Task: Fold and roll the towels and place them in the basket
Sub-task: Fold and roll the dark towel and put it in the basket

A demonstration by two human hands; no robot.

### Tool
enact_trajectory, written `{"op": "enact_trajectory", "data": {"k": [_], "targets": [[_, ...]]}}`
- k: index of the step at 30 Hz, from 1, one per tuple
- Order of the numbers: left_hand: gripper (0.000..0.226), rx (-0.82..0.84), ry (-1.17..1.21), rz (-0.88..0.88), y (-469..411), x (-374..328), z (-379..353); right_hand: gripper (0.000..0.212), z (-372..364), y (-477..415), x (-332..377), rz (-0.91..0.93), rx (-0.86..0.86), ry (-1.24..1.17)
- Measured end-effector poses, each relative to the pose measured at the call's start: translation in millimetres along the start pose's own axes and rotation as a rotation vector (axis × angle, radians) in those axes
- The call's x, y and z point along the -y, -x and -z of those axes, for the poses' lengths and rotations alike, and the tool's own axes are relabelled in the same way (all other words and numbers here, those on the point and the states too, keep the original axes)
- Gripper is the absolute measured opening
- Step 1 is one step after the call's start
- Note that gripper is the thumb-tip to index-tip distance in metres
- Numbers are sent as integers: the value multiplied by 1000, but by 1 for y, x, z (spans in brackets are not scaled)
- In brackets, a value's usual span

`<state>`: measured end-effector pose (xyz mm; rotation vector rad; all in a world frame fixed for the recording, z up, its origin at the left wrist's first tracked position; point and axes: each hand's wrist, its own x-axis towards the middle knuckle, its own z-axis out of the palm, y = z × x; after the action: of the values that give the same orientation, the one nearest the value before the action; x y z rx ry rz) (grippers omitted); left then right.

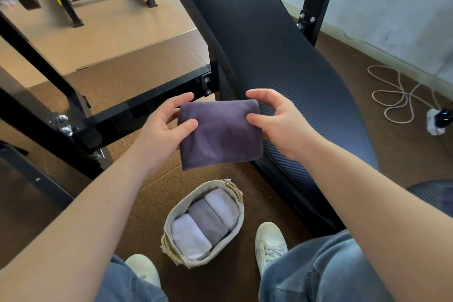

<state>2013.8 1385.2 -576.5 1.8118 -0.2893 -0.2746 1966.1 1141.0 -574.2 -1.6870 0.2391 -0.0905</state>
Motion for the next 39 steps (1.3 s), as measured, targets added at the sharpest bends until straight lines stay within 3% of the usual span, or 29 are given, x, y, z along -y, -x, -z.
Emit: {"op": "enact_trajectory", "data": {"k": [2,5,9,11,13,15,18,23,27,31,34,39], "targets": [[40,-16,105,27,0,-3,-1,34,0,-1,1,9,-48,-32],[39,-79,212,68,-1,-7,-3,26,-4,2,2,-44,35,-126],[53,-72,245,108,-4,-8,0,50,-4,6,3,-1,119,46],[63,-33,224,114,-4,-8,2,53,-3,5,8,16,109,39],[76,20,61,93,-3,-9,4,50,1,3,12,35,95,71],[85,39,-255,52,-3,-9,3,47,4,2,14,69,101,158],[88,20,-563,10,-2,-5,-6,45,3,1,10,137,106,429],[89,-11,-635,21,-5,3,-8,61,-10,7,13,151,181,809],[77,9,-705,-29,-4,6,-7,55,-19,10,4,312,182,1016],[51,-61,-704,-133,-3,9,-4,46,-13,7,-3,427,131,1049],[39,-84,-660,-159,1,7,-3,42,-9,7,-1,409,106,1061],[39,-83,-532,-158,6,7,1,41,-4,11,7,271,79,702]]}}
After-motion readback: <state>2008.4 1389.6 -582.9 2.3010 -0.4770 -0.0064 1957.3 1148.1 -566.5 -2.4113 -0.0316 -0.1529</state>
